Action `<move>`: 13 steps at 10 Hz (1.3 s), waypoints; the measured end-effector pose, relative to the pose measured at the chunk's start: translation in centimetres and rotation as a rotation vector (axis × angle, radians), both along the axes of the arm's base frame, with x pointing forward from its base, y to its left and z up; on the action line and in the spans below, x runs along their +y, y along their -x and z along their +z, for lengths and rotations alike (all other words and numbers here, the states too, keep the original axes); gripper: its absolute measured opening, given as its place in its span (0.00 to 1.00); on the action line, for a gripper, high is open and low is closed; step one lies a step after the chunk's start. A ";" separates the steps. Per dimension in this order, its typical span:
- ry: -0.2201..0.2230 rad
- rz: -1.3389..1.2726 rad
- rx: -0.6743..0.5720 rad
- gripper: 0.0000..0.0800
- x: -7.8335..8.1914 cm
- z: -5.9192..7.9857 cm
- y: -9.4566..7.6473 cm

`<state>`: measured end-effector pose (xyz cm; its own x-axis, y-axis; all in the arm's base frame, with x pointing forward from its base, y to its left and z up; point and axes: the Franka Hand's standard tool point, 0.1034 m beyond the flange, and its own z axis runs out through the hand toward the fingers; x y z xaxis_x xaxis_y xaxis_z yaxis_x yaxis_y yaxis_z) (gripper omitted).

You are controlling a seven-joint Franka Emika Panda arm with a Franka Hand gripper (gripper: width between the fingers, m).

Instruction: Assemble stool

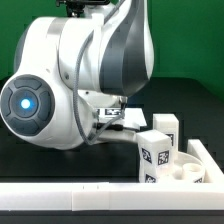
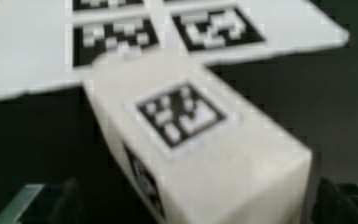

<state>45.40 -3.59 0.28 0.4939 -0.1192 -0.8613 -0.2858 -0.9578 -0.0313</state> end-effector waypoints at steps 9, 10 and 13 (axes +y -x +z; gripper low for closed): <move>0.045 -0.016 -0.191 0.00 0.9 5.8 -2.6; 0.040 -0.020 -0.162 0.00 0.9 5.6 -1.9; 0.022 0.058 -0.114 0.17 1.3 4.2 -0.3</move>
Offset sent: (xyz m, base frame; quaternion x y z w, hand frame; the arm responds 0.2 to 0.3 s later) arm 0.0000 0.0000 0.0000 0.0000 0.0000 0.0000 1.0000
